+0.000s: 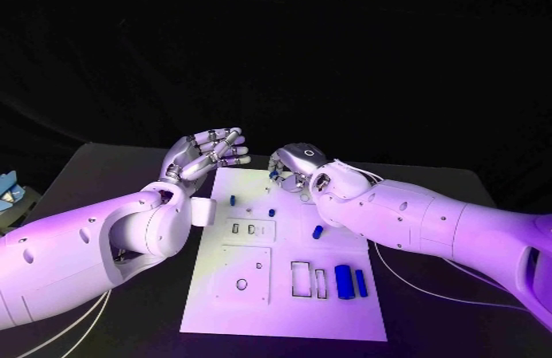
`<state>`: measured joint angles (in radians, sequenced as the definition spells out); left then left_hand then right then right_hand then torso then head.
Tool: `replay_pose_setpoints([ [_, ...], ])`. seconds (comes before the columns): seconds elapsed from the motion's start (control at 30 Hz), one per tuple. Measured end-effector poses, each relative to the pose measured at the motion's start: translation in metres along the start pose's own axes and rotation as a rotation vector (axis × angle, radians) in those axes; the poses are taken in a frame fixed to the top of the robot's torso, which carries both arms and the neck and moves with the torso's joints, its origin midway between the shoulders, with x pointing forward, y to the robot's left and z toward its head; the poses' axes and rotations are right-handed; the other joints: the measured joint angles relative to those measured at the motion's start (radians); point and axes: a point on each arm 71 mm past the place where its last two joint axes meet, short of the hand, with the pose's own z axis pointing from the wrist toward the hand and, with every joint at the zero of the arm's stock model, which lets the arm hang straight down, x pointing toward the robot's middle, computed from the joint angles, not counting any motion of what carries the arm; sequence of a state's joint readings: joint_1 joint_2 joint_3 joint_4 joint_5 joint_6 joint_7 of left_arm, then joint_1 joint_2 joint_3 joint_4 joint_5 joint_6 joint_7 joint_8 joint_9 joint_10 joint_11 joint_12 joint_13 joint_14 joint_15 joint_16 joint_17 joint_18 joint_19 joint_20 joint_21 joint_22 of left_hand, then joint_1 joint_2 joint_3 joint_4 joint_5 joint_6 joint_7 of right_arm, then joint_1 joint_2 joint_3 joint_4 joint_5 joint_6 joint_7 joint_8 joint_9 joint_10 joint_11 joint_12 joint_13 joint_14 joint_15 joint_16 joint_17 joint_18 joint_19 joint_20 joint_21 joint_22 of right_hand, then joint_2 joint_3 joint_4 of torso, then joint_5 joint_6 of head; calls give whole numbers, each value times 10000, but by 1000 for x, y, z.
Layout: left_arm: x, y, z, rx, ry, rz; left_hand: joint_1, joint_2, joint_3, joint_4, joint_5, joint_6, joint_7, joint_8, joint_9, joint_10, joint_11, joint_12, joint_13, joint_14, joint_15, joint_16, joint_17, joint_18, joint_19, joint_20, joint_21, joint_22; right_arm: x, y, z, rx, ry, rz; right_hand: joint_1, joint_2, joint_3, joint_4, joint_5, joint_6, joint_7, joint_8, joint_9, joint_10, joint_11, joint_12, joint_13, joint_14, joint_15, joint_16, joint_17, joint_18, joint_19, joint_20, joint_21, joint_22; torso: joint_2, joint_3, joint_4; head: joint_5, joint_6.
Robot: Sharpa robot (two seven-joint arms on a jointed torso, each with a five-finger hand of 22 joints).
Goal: Assemble the parts on the task board
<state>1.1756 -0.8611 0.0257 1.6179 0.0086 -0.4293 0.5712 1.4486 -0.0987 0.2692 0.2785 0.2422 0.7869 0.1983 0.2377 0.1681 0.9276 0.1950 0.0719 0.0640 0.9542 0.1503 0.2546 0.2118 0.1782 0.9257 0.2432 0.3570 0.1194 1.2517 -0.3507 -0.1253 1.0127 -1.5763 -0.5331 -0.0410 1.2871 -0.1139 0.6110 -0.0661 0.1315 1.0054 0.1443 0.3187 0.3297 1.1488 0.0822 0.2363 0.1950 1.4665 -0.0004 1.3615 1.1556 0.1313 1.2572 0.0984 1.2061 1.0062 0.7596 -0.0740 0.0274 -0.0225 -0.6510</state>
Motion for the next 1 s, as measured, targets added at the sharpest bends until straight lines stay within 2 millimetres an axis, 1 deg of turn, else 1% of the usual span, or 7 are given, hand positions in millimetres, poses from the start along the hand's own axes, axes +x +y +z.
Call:
replay_pose_setpoints([
  [0.43, 0, -1, 1, 24, 2, 4, 0, 0, 0, 0, 0, 0, 0, 0, 0, 0, 0, 3, 0, 0, 0, 0, 8, 0, 0, 0, 0, 0, 4, 2, 1, 14, 122, 69, -13, -13, -1, 0, 81, -48, 11, 22, -19, 2, 1, 1, 28, 0, 0, -1, -2, 1, 0, 0, 0, -7, 11, -3, -3, 62, -43],
  [0.57, 0, -1, 1, 28, 1, 5, 0, 0, 0, 0, 0, 0, 0, -40, 0, 0, 0, 3, 0, 0, 0, 0, 7, 0, 36, -36, 0, -10, 4, 1, 1, 44, 156, 59, -110, -109, -41, 46, 88, -359, 99, -5, 42, -176, -31, -7, 43, 1, 6, -1, -23, 1, -63, 63, -23, -92, 12, -6, -6, 64, -35],
  [0.63, 0, -1, 1, 27, 2, 5, 0, 0, 0, 0, 0, 0, 0, -41, 0, 0, 0, 3, 0, 0, 0, 0, 7, 0, 37, -37, 0, -10, 5, 0, 1, 64, 197, 49, -248, -247, -35, 175, 48, -850, 290, -325, 19, -732, 119, -264, -49, -8, 183, -1, -131, 1, -215, 202, -195, -275, 17, -6, -6, 64, -31],
  [0.7, 0, -1, 1, 27, 1, 5, 0, 0, 0, 0, 0, 0, 0, -40, 0, 0, 0, 3, 0, 0, 0, 0, 7, 0, 36, -37, 0, -10, 8, -1, 0, 112, 281, 48, -475, -474, -123, 297, -204, -1651, 550, -865, -158, -1550, 454, -635, -289, -19, 420, -188, -581, 2, -646, 371, -629, -819, 20, -6, -6, 64, -20],
  [0.73, 0, -1, 1, 27, 0, 6, 0, 0, 0, 0, 0, 0, 0, -40, 0, 0, 0, 3, 0, 0, 0, 0, 7, 0, 37, -36, 0, -10, 8, -1, 0, 133, 307, 49, -528, -526, -188, 339, -292, -2025, 608, -1108, -237, -1904, 551, -753, -388, -101, 501, -337, -868, 3, -898, 456, -903, -1156, 22, -5, -7, 64, -14],
  [0.8, 0, -1, 1, 26, -3, 8, 0, 0, 0, 0, 0, 0, 0, -40, -4, 0, 0, -34, 0, 0, 0, 0, 12, 0, 36, -36, 0, -10, 9, -2, 0, 163, 330, 55, -456, -593, -363, 347, -316, -2478, 566, -1398, -314, -2326, 582, -801, -525, -199, 553, -506, -1217, 2, -1191, 539, -1250, -1556, 22, -4, -12, 64, -1],
  [1.0, -2, -2, 1, 23, -35, 30, 0, 0, 0, 0, 0, 0, 0, -40, -9, 0, 0, -33, 0, 0, 0, 0, 16, 0, 36, -37, 0, -9, 4, -8, -9, 185, 328, 152, -433, -616, -552, 415, -216, -2300, 530, -1367, -244, -2449, 589, -586, -622, -234, 520, -453, -1223, 2, -1134, 571, -1268, -1482, 22, 5, -29, 89, 7],
])
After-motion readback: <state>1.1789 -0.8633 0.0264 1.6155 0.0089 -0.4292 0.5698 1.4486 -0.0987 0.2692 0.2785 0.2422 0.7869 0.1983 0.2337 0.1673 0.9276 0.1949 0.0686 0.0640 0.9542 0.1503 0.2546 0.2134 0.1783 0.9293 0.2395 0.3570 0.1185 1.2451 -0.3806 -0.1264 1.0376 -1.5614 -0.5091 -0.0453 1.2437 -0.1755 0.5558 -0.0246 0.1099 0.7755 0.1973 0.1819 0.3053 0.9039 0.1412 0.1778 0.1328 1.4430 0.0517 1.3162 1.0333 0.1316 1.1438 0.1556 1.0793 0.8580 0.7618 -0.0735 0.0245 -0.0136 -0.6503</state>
